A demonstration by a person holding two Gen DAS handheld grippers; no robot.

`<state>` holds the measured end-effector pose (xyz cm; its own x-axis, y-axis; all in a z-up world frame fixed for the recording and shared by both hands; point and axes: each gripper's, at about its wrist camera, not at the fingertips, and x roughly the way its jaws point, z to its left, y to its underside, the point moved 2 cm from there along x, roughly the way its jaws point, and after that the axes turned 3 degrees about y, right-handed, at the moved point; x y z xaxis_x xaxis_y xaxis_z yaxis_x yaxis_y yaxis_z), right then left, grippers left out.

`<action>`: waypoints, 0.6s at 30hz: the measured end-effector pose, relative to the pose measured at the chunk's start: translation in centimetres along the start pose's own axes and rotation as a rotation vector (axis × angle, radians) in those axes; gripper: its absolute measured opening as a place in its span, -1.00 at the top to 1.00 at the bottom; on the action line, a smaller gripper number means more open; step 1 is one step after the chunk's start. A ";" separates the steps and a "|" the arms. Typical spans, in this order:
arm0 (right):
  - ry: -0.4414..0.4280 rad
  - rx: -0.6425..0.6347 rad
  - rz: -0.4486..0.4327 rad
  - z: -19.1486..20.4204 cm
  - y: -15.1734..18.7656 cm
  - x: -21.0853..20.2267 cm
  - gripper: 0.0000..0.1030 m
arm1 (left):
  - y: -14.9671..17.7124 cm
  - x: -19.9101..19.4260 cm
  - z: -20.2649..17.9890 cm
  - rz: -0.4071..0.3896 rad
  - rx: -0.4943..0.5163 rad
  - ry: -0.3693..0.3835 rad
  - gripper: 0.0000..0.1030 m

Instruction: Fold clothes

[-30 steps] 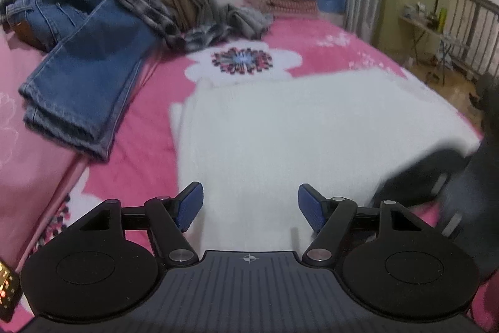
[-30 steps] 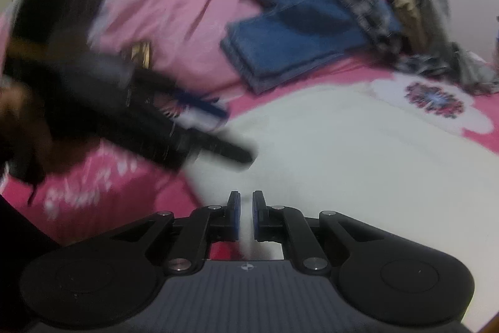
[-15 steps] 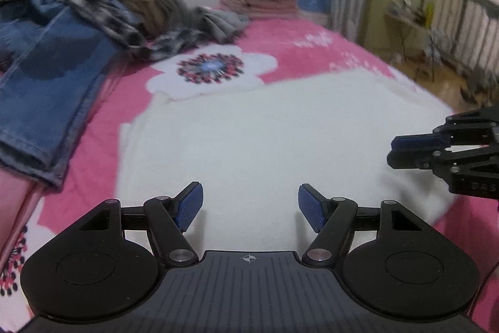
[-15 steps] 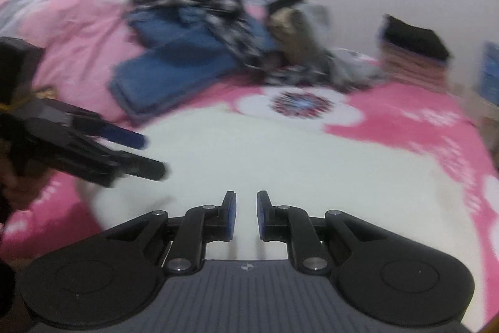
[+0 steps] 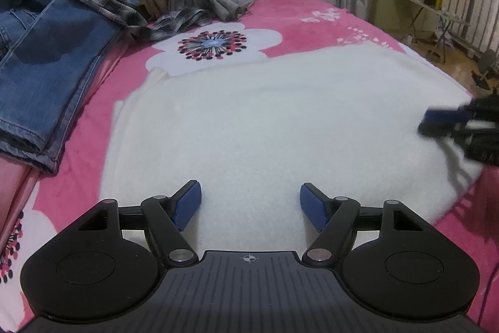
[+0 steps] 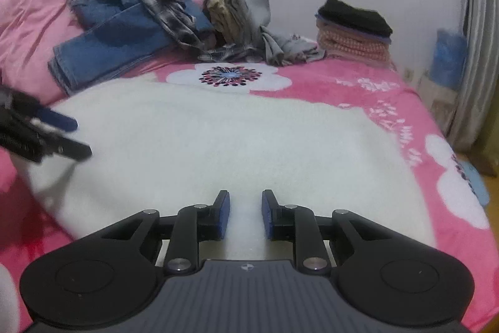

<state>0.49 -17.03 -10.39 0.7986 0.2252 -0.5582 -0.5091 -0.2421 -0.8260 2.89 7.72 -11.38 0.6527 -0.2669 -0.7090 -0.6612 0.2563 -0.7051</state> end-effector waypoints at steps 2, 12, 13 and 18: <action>0.062 -0.004 -0.035 -0.6 -0.4 -0.3 0.54 | -0.1 0.1 0.0 0.002 -0.007 -0.003 -0.42; 0.185 0.010 0.017 -3.7 0.0 2.4 0.54 | -0.1 0.1 0.2 0.007 -0.018 -0.006 -0.45; 0.191 0.018 0.028 -4.4 0.3 3.0 0.55 | -0.1 0.1 0.2 0.008 -0.018 -0.007 -0.46; 0.206 0.061 0.003 -5.4 -1.2 2.8 0.55 | -0.1 0.1 0.2 0.009 -0.019 -0.007 -0.46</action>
<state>5.12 -21.24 -10.57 0.8424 0.0251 -0.5382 -0.5254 -0.1834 -0.8309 3.08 7.90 -11.36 0.6490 -0.2584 -0.7156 -0.6742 0.2405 -0.6983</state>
